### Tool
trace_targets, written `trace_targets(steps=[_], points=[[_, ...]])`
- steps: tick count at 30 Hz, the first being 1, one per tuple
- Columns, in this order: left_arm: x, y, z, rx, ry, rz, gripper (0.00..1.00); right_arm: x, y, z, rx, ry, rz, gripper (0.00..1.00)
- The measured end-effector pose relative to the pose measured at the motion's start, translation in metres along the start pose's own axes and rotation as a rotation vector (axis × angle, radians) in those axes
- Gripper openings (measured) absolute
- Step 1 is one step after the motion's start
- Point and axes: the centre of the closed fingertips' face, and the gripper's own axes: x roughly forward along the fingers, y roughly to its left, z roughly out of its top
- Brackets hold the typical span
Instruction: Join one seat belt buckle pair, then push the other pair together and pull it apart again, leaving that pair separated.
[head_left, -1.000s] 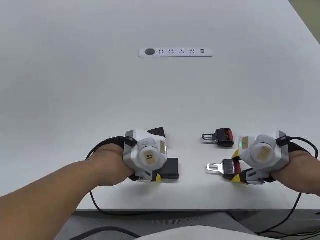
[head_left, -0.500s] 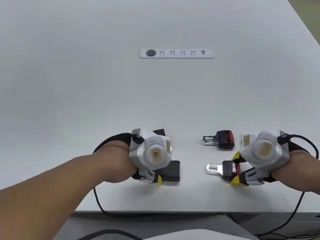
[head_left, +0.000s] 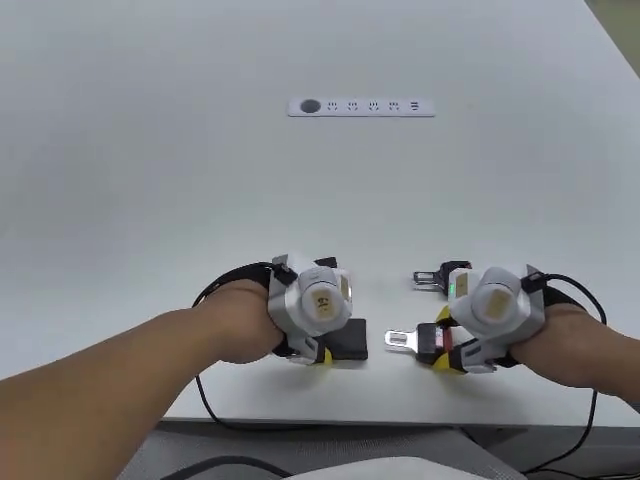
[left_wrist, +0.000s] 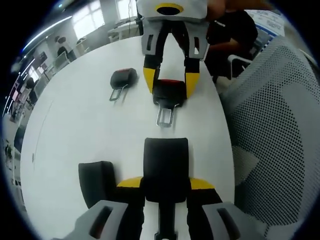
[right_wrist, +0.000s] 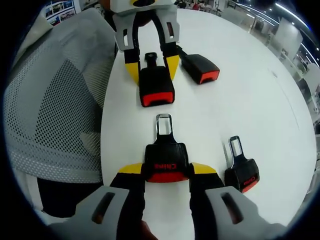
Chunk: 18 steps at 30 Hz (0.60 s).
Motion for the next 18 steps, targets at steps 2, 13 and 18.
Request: trace_targets(steps=[2,13,18], points=[[-0.001,0.0,0.0,0.0,0.001,0.0,0.32,0.003,0.0,0.006,-0.003,-0.006,0.004,0.33],[-0.002,-0.002,0.002,-0.019,0.018,0.002,0.33,0.007,0.002,0.021,-0.053,0.007,0.01,0.33],[0.0,0.0,-0.001,-0.025,0.017,-0.001,0.33,0.011,0.001,0.025,-0.056,-0.005,0.014,0.33]])
